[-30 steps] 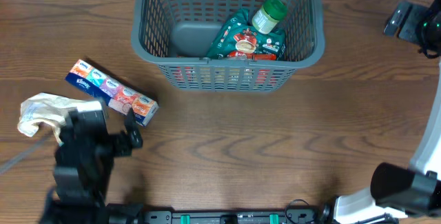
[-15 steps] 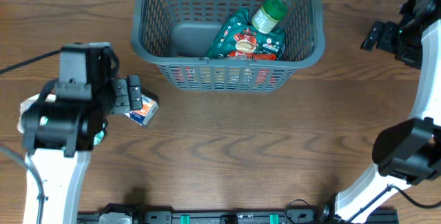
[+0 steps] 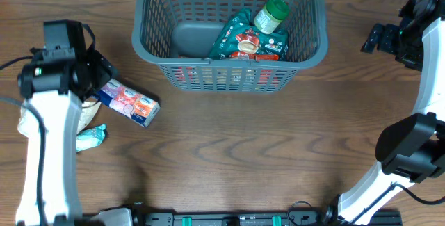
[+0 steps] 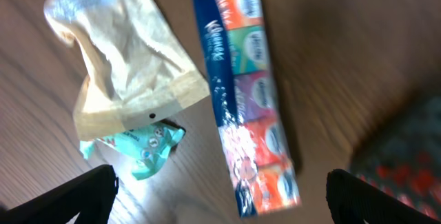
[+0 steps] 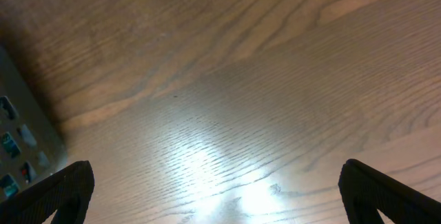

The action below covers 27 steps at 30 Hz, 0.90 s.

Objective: Pack container
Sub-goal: 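Grasp the Kleenex tissue multipack with the left gripper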

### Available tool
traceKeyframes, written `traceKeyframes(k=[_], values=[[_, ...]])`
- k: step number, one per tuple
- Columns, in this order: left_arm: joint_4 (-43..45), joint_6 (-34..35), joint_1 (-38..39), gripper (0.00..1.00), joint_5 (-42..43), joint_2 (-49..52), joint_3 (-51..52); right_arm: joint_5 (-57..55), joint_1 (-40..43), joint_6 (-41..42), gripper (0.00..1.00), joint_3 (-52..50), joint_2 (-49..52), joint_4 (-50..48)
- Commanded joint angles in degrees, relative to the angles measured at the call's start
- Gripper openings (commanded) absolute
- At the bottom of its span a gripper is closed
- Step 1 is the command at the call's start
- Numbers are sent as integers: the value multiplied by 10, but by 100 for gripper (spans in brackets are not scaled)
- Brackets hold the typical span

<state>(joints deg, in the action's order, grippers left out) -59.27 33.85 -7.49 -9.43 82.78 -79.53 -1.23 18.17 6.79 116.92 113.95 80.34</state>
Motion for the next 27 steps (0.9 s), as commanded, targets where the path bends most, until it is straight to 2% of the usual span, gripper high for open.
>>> traceKeyframes(k=[1,5,15,27], values=[[3,75,-13,98,1,57,-7,3,2,-9,99,1,-1,1],[16,132,-17,98,11,124,-7,9,1,-9,99,1,-1,1],[102,156,-17,98,134,245,-7,24,1,-16,99,1,-1,3],[121,169,-17,98,150,332,-7,24,1,-17,99,1,-1,4]])
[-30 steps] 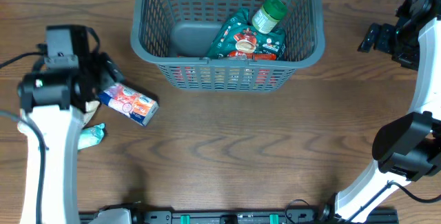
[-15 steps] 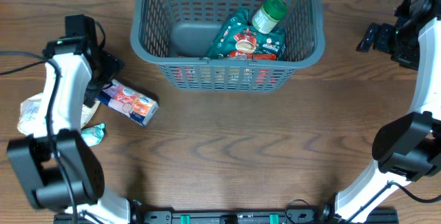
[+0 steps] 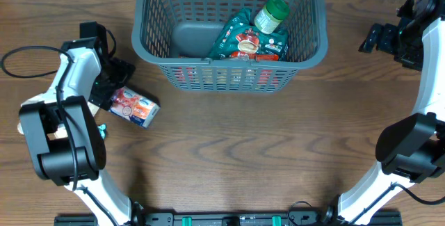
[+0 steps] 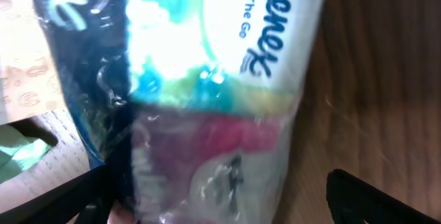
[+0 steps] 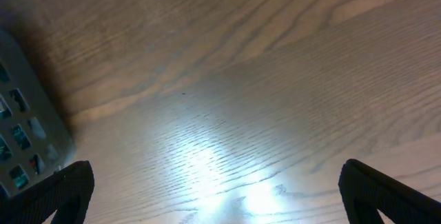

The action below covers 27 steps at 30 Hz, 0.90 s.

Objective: Pack container
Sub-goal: 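Grasp the Kleenex tissue multipack with the left gripper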

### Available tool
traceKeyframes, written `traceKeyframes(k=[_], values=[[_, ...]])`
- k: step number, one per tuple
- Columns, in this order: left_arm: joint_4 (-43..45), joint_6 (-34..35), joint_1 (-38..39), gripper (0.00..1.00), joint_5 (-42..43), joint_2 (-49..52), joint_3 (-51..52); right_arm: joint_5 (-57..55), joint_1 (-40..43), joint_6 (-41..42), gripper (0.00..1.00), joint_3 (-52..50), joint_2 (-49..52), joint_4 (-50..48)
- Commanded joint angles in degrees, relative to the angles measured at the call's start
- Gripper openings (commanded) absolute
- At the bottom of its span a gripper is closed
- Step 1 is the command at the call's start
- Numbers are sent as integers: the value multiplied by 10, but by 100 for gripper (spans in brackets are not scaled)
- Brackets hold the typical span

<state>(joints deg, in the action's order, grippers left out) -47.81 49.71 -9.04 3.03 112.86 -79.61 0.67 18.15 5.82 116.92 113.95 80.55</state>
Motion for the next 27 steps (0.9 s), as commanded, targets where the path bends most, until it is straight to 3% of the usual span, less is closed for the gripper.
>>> traceKeyframes(k=[1,21,23,26,27], values=[[7,10,-2,99,26,37,-6,5,1,-8,99,1,-1,3],[19,15,-2,98,40,44,-4,2,1,-12,99,1,-1,3],[21,14,-2,82,40,44,-4,2,1,-12,99,1,-1,3],[19,14,-2,50,40,44,-4,2,1,-12,99,1,-1,5],[19,14,-2,44,40,44,-4,2,1,-12,99,1,-1,5]])
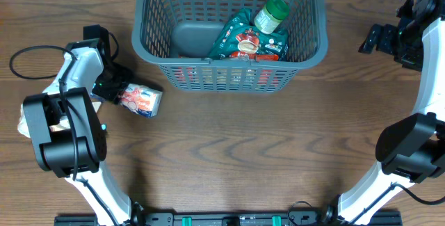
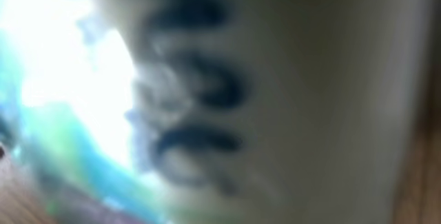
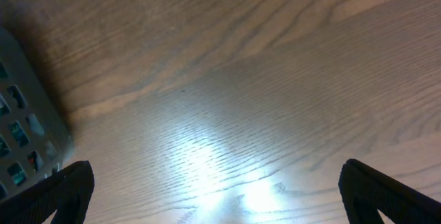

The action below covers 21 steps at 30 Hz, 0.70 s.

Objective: Pack container
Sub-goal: 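Grasp the Kleenex tissue multipack with the left gripper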

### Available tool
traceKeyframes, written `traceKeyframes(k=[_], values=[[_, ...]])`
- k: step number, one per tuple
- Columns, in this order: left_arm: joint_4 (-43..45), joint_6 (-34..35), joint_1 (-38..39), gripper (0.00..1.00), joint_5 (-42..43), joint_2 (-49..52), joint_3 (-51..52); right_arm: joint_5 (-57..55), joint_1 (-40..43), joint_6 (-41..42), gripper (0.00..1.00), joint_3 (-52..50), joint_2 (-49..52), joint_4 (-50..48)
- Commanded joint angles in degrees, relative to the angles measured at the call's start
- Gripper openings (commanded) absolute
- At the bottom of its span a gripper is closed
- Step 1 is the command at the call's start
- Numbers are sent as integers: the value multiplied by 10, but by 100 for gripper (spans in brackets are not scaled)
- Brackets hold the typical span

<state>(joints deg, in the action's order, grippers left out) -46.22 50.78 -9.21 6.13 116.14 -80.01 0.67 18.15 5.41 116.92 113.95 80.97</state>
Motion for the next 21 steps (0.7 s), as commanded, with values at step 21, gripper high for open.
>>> traceKeyframes(k=[21], values=[[-2,-114,0,6,10,-101,-3,2,1,-13,99,1,-1,1]])
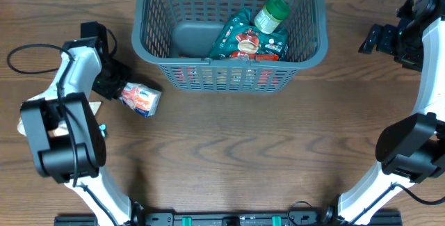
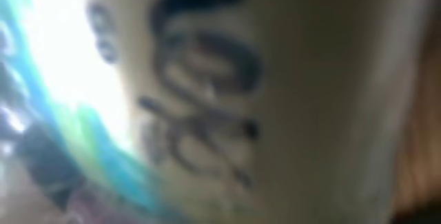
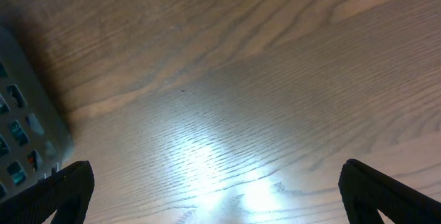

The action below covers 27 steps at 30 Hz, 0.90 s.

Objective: Pack container
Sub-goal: 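Grasp the Kleenex tissue multipack with the left gripper, then lift the tissue pack with the left gripper and drop it into the basket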

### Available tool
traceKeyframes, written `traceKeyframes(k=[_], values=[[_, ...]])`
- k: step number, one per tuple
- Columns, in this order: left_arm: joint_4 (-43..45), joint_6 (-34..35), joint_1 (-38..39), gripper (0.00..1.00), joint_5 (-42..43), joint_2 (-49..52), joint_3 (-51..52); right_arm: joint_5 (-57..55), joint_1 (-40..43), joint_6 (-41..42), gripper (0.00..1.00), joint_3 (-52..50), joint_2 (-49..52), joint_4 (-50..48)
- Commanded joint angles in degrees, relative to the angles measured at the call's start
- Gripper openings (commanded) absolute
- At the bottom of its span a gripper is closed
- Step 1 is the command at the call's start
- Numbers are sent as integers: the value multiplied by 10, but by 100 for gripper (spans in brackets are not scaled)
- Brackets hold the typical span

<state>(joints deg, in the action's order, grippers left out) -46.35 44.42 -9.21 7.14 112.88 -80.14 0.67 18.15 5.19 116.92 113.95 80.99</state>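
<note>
A colourful tissue pack point(image 1: 140, 99) lies tilted just left of the grey basket point(image 1: 229, 73). My left gripper point(image 1: 111, 85) is at the pack's left end and looks shut on it. In the left wrist view the tissue pack point(image 2: 207, 100) fills the frame as a blur, hiding the fingers. Inside the basket are a green-capped bottle point(image 1: 271, 14) and teal snack packets point(image 1: 243, 42). My right gripper point(image 1: 372, 39) hangs open at the far right over bare wood, and the right wrist view shows the right gripper point(image 3: 213, 189) holding nothing.
A tan paper bag point(image 1: 92, 106) and a small teal packet point(image 1: 102, 129) peek out from under my left arm. A black cable point(image 1: 28, 51) loops at the far left. A basket corner point(image 3: 21, 148) shows at the left edge of the right wrist view.
My left wrist has shifted slightly, so the pack's print sits a little differently in its camera. The pack has stayed left of the basket. The right arm has not moved.
My left gripper was open high above the pack, the paper bag and the teal packet. Then it was low at the pack's left end. Then the pack stood tilted and nearer the basket, filling the wrist camera, as it does now.
</note>
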Motion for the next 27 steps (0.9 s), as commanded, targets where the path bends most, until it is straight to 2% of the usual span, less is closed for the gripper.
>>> traceKeyframes(k=[1,11,17,21,27], values=[[0,-67,0,6,-1,-87,-2,2,1,-12,99,1,-1,1],[9,-231,-1,6,-18,-325,-5,2,1,-16,99,1,-1,0],[33,-316,-1,6,-17,-433,-5,2,1,-16,99,1,-1,0],[95,-462,10,6,70,-485,-5,2,1,-16,99,1,-1,0],[249,-550,58,6,162,-496,-5,2,1,-16,99,1,-1,1]])
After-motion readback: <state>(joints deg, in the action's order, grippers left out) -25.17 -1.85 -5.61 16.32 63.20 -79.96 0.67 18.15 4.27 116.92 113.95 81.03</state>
